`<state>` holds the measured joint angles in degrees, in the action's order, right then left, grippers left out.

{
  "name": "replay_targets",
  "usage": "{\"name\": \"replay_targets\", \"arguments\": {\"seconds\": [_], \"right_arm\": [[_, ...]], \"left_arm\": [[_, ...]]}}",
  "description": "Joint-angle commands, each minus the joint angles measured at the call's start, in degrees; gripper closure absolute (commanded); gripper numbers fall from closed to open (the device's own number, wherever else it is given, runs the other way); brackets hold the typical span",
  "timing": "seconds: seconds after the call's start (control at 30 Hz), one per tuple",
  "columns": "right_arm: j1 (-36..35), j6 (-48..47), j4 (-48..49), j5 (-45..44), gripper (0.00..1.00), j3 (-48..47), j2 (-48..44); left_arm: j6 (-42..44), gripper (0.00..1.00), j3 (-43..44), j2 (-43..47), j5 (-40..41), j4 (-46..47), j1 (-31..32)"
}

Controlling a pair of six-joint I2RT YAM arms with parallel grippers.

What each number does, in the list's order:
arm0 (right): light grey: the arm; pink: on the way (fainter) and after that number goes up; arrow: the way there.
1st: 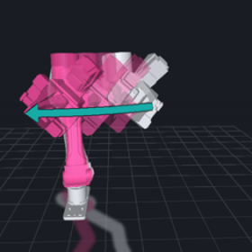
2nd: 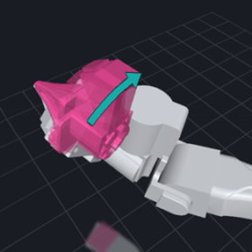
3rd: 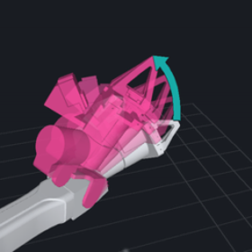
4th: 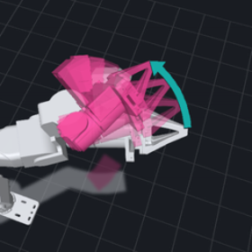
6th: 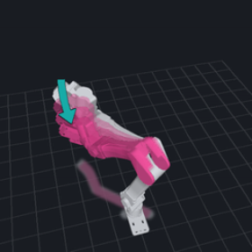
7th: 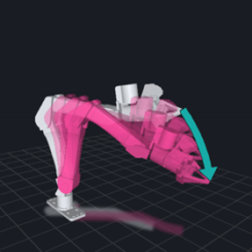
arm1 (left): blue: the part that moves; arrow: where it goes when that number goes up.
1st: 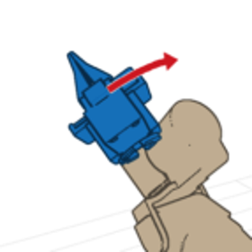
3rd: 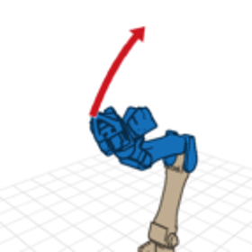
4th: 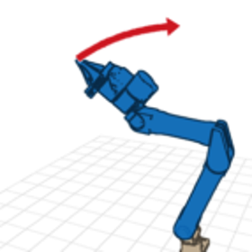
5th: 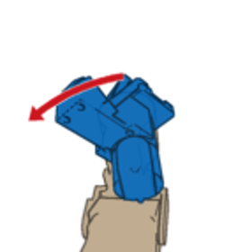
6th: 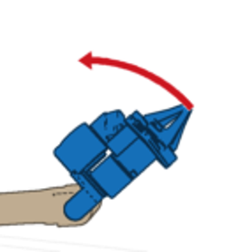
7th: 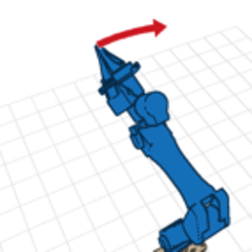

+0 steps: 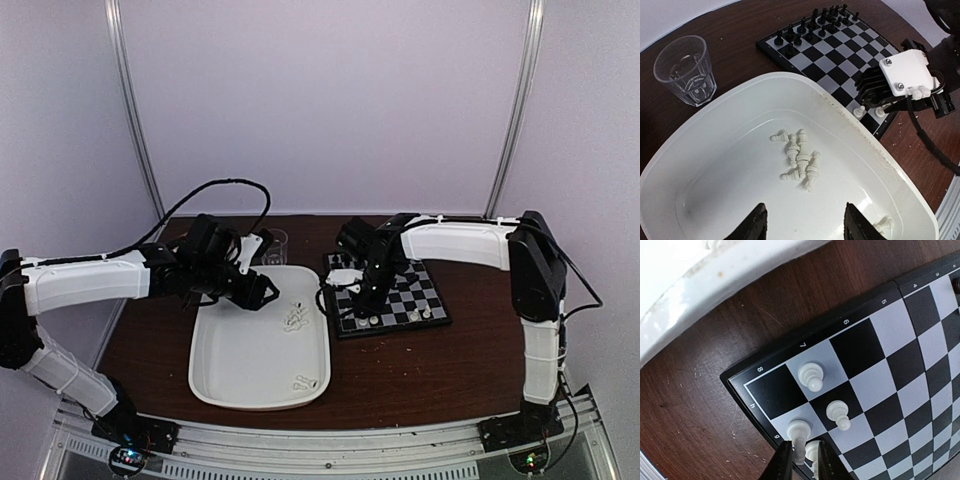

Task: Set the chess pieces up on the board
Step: Place the knight on b1, then pick up the chess pile from the storage box.

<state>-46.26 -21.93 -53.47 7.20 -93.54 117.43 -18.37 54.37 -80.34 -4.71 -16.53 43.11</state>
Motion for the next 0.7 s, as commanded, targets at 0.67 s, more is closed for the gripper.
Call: {"name": "replay_targets", "arguments": {"seconds": [0.67], "right_arm": [[16.69,1.3,6.4,13.4,0.76,13.77,-30.04]], "left_arm": [[2.57,0.61,16.75,-20.39,-3.98,-22.23,-0.4]]}}
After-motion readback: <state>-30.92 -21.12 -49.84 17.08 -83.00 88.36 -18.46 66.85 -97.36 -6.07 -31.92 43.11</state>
